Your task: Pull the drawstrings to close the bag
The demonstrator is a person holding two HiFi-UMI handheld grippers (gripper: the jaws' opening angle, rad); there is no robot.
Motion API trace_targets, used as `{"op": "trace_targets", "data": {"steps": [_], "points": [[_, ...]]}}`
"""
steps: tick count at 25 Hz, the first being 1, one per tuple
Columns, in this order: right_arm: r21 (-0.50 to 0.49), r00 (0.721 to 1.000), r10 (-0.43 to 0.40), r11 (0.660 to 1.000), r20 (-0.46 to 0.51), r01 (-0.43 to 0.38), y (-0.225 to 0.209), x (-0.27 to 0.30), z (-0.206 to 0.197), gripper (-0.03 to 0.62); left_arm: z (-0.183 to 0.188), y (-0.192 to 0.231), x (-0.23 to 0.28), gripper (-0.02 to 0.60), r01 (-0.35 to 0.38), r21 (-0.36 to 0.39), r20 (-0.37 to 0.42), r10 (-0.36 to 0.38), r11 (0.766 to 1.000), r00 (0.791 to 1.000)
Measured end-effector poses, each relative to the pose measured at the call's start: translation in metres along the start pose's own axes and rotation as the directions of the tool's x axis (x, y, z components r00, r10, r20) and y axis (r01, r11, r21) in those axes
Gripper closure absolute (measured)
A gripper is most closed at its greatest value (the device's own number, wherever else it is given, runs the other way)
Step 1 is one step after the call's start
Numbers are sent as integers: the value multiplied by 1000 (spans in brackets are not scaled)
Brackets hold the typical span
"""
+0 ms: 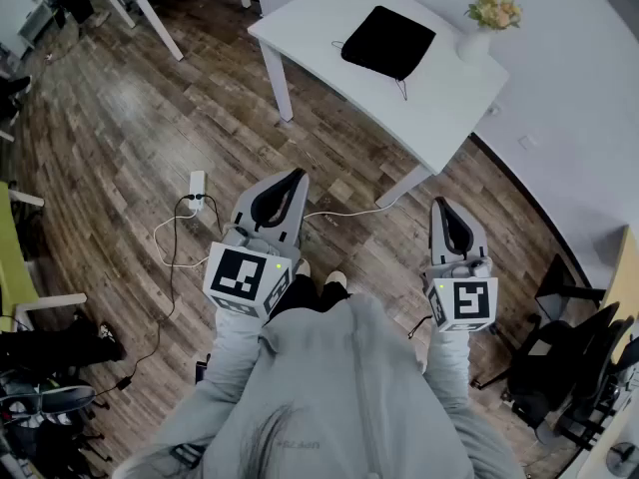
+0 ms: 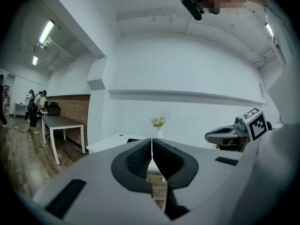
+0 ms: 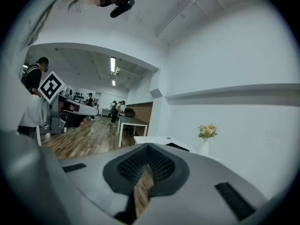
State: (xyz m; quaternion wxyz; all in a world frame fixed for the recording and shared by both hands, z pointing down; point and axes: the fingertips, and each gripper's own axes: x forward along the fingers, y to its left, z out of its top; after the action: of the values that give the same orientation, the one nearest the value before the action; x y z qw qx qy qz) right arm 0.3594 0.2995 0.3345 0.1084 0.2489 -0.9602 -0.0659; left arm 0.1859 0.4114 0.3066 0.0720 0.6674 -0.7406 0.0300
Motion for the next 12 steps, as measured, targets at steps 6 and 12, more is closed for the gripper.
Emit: {"op": "trace_targets", "data": {"steps": [6,12], "points": [[13,1000,13,1000,-7,-13,-1,-5,-4,571,-5,-2,-8,551,-29,-3,-6,29,1000,1000],[16,999,23,1000,-31,-23,-2,15,-10,571,-8,11,8,551,-29,-9,-18,29,1000,999]]}}
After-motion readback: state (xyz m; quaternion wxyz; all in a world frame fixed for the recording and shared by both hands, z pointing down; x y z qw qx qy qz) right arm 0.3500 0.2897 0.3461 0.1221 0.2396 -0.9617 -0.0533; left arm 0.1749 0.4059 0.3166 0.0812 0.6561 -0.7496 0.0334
